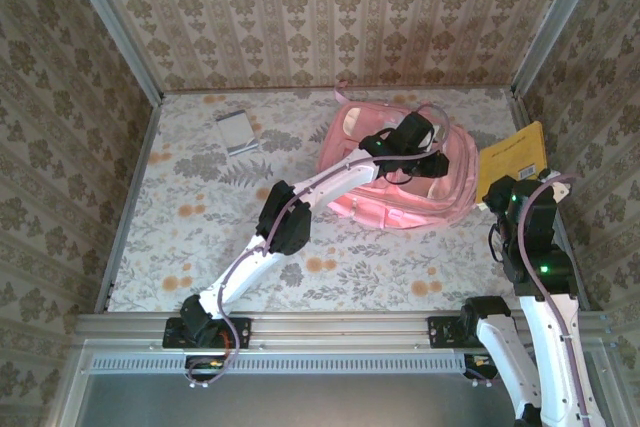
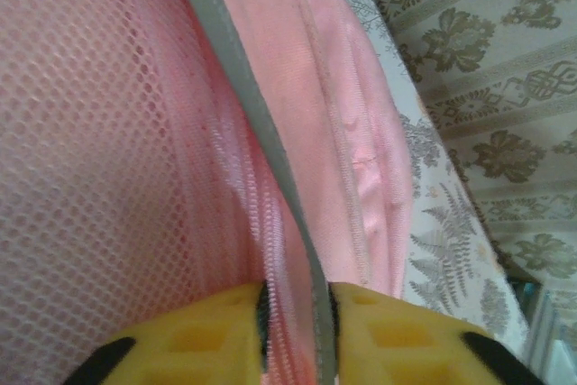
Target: Pack the student bag
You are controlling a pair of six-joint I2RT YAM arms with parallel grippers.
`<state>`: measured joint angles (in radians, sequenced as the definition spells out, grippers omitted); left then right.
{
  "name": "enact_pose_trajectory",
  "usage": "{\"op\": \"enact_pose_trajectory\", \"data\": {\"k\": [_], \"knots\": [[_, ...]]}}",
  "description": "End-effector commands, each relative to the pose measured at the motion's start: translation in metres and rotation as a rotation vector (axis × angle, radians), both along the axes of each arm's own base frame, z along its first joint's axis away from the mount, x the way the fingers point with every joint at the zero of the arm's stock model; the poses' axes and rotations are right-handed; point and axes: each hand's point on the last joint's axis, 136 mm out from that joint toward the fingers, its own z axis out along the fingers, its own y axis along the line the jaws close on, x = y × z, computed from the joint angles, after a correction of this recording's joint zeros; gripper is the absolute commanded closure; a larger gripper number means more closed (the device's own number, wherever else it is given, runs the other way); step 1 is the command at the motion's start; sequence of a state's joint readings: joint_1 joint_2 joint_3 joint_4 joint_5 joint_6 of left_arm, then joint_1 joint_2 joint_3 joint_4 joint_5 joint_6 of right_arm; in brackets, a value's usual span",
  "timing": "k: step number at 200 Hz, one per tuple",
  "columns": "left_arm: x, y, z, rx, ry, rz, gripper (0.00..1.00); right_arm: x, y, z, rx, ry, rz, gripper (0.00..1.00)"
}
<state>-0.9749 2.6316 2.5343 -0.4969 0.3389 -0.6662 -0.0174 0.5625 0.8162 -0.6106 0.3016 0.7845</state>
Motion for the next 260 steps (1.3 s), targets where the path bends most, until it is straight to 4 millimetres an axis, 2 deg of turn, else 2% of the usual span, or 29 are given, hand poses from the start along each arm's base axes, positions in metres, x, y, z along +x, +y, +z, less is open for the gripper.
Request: {"op": "enact_pose_trajectory", "data": {"k": [1,26,40,65,98,123,150,182,219,244,260], "knots": [[0.009,0.005,0.000,0.044,-0.042,0.048,0.86,0.003,0.001,0.021,0.025,-0.099,0.002,1.00],[0.012,0.009,0.002,0.070,-0.078,0.045,1.00,0.004,0.002,0.024,0.032,-0.106,0.007,1.00],[0.010,0.011,0.015,0.062,-0.097,0.018,1.00,0.002,0.002,0.030,0.023,-0.117,0.012,1.00],[0.007,0.024,0.066,0.017,-0.148,-0.024,1.00,-0.001,0.004,0.040,0.002,-0.129,0.031,1.00],[0.004,0.059,0.141,-0.081,-0.135,-0.063,1.00,0.005,0.023,0.055,-0.007,-0.118,0.156,1.00],[0.002,0.093,0.180,-0.104,-0.128,-0.071,1.00,0.009,0.033,0.065,-0.008,-0.112,0.223,1.00],[-0.002,0.129,0.215,-0.130,-0.135,-0.065,1.00,0.012,0.043,0.065,0.009,-0.098,0.274,1.00],[-0.010,0.167,0.237,-0.143,-0.125,-0.073,1.00,0.003,0.040,0.072,-0.013,-0.128,0.263,1.00],[-0.008,0.200,0.248,-0.158,-0.120,-0.050,1.00,0.000,0.040,0.072,-0.022,-0.117,0.270,1.00],[-0.009,0.210,0.257,-0.196,-0.099,-0.061,1.00,0.009,0.067,0.066,0.053,-0.129,0.406,1.00],[-0.008,0.216,0.267,-0.225,-0.103,-0.058,1.00,0.015,0.084,0.052,0.138,-0.095,0.489,1.00]]}}
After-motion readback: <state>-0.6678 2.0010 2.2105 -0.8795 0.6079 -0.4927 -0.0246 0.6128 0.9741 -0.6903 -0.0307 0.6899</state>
